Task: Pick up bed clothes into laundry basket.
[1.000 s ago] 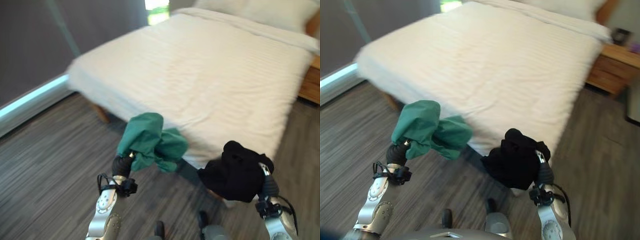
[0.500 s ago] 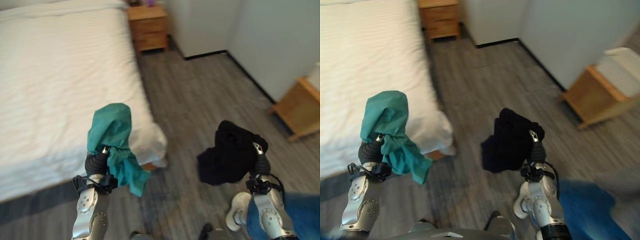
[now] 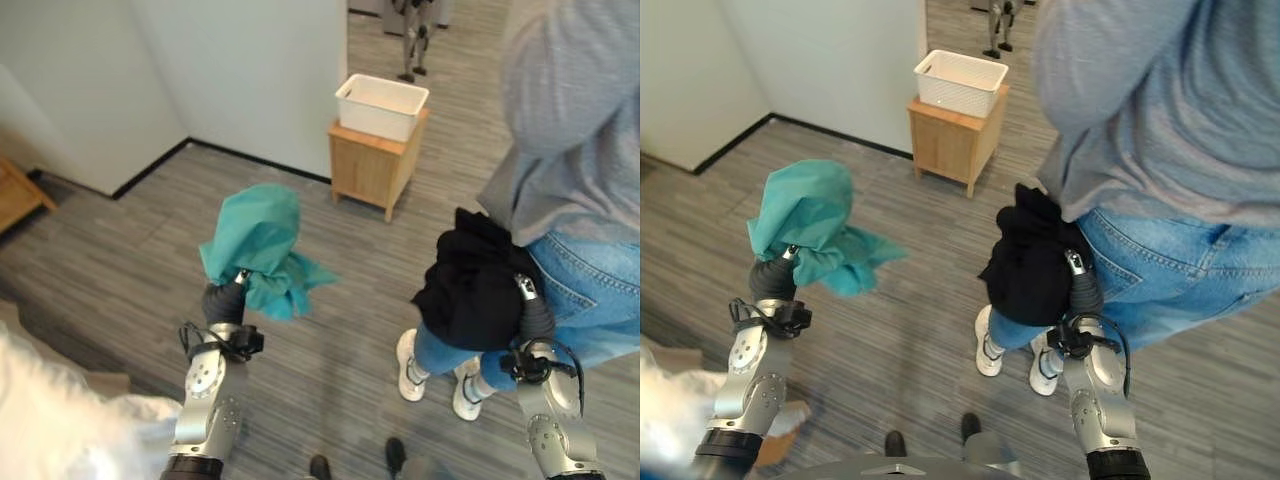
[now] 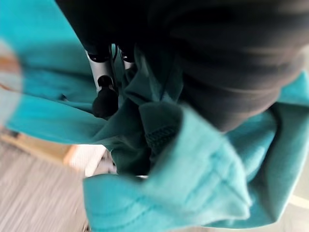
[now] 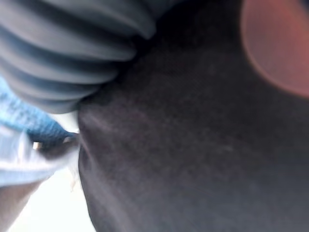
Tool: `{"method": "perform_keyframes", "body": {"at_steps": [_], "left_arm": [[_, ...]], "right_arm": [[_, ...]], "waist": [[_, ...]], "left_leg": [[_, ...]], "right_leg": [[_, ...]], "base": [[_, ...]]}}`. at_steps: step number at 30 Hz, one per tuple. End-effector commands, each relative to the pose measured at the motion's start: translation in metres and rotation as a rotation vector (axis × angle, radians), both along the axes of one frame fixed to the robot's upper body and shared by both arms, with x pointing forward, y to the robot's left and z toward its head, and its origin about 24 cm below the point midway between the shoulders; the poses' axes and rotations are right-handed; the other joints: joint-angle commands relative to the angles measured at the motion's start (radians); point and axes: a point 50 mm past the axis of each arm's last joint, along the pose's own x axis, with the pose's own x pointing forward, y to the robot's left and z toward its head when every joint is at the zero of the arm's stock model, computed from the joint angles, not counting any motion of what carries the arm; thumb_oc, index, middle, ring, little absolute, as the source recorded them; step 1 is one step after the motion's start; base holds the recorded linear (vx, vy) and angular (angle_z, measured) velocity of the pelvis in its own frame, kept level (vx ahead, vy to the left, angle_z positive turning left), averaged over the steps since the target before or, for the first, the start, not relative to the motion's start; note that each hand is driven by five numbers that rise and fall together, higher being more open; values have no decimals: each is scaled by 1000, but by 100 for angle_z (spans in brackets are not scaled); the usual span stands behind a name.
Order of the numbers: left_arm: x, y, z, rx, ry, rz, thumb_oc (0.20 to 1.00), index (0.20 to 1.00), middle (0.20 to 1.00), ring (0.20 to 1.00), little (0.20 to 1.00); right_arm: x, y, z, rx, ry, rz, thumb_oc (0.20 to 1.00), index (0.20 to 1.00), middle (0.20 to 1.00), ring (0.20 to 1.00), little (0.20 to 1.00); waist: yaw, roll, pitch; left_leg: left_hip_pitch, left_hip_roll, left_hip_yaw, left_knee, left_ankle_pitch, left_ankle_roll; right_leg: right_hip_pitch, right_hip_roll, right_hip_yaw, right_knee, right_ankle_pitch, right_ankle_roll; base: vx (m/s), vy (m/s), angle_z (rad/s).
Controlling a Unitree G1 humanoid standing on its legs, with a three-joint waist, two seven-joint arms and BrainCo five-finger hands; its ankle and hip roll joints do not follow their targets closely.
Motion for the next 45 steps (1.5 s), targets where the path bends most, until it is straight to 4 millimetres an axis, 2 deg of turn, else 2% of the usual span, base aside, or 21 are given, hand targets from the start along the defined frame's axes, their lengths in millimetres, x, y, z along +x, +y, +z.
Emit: {"method": "perform_keyframes", "body": {"at_steps": [1, 7, 8, 10, 16, 17, 19, 23, 27, 31, 36, 38, 40, 42, 44, 45], "left_arm": [[-1, 3, 20, 71, -116, 1, 200, 200, 200, 200, 200], [-1, -3, 21, 59, -124, -28, 200, 200, 200, 200, 200], [-20, 36, -25, 236, 147, 108, 200, 200, 200, 200, 200], [-22, 36, -29, 232, 161, 109, 200, 200, 200, 200, 200], [-19, 34, -23, 240, 138, 104, 200, 200, 200, 200, 200], [-16, 35, -19, 252, 120, 105, 200, 200, 200, 200, 200], [-14, 34, -17, 254, 107, 104, 200, 200, 200, 200, 200], [-9, 30, -12, 253, 84, 99, 200, 200, 200, 200, 200], [-7, 31, -9, 278, 75, 96, 200, 200, 200, 200, 200], [-9, 34, -12, 273, 87, 111, 200, 200, 200, 200, 200], [-21, 45, -22, 297, 148, 137, 200, 200, 200, 200, 200], [-30, 56, -26, 309, 175, 187, 200, 200, 200, 200, 200], [-33, 62, -26, 292, 178, 236, 200, 200, 200, 200, 200], [-33, 64, -23, 308, 171, 253, 200, 200, 200, 200, 200], [-29, 65, -18, 352, 157, 249, 200, 200, 200, 200, 200], [-27, 64, -16, 373, 150, 240, 200, 200, 200, 200, 200]], "right_arm": [[1, -18, 20, 88, -127, -77, 200, 200, 200, 200, 200], [3, -12, 18, 114, -122, -46, 200, 200, 200, 200, 200], [-27, -41, -28, -116, 177, -122, 200, 200, 200, 200, 200], [-28, -41, -30, -120, 189, -119, 200, 200, 200, 200, 200], [-25, -44, -24, -161, 173, -120, 200, 200, 200, 200, 200], [-19, -47, -13, -232, 138, -112, 200, 200, 200, 200, 200], [-16, -47, -9, -251, 118, -110, 200, 200, 200, 200, 200], [1, -39, 11, -324, 33, -88, 200, 200, 200, 200, 200], [10, -27, 21, -359, -17, -33, 200, 200, 200, 200, 200], [10, -23, 22, -386, -18, -19, 200, 200, 200, 200, 200], [3, -19, 8, -377, 40, 5, 200, 200, 200, 200, 200], [-2, -24, 1, -417, 84, -11, 200, 200, 200, 200, 200], [-4, -25, -2, -397, 94, -29, 200, 200, 200, 200, 200], [-6, -24, -2, -392, 93, -22, 200, 200, 200, 200, 200], [-9, -22, -4, -409, 102, 8, 200, 200, 200, 200, 200], [-10, -21, -5, -419, 105, 15, 200, 200, 200, 200, 200]], "waist": [[-23, 3, -48], [-24, 5, -59], [53, -4, -35], [54, -4, -36], [54, -5, -42], [59, -7, -44], [60, -6, -44], [68, -6, -48], [72, -2, -45], [73, -1, -39], [76, 4, -12], [78, 7, 8], [76, 10, 26], [77, 14, 39], [66, 17, 72], [61, 27, 81]], "left_leg": [[-37, 48, -1, 5, 14, -36], [-26, 51, -3, 0, 13, -40], [38, 44, -30, -1, -40, -30], [40, 45, -34, -7, -33, -33], [38, 47, -46, -14, -22, -39], [36, 47, -51, -15, -19, -40], [36, 48, -55, -15, -19, -40], [41, 45, -65, -17, -19, -38], [41, 43, -69, -18, -20, -36], [38, 39, -71, -18, -22, -33], [19, 28, -66, -3, -32, -21], [3, 16, -58, 26, -52, -8], [-4, 7, -53, 46, -70, 7], [-5, 0, -43, 62, -88, 25], [20, -15, -33, 66, -109, 50], [24, -9, -32, 62, -104, 54]], "right_leg": [[-51, 37, -31, 50, -34, 2], [-34, 37, -38, 35, -32, 1], [-41, -31, -168, 100, -64, 35], [-31, -30, -175, 93, -64, 32], [-22, -29, -185, 85, -65, 28], [-21, -28, -188, 87, -67, 26], [-20, -29, -189, 89, -68, 26], [-12, -33, -197, 91, -69, 25], [-16, -36, -197, 95, -68, 26], [-22, -42, -194, 99, -64, 28], [-46, -57, -190, 105, -52, 40], [-69, -73, -178, 126, -47, 50], [-92, -84, -167, 171, -46, 61], [-140, -100, -155, 283, -43, 76], [-218, -121, -136, 488, 34, 99], [-246, -114, -132, 555, 55, 100]], "base": [[51, -16, -8], [15, -20, 1], [-4, -47, 7], [-37, -35, 9], [-34, -18, 12], [-30, -20, 9], [-28, -18, 9], [-17, -5, 13], [-3, 8, 2], [0, 12, 0], [3, 72, -3], [27, 129, -8], [30, 144, -14], [37, 169, -20], [34, 202, -18], [51, 157, -32]]}}
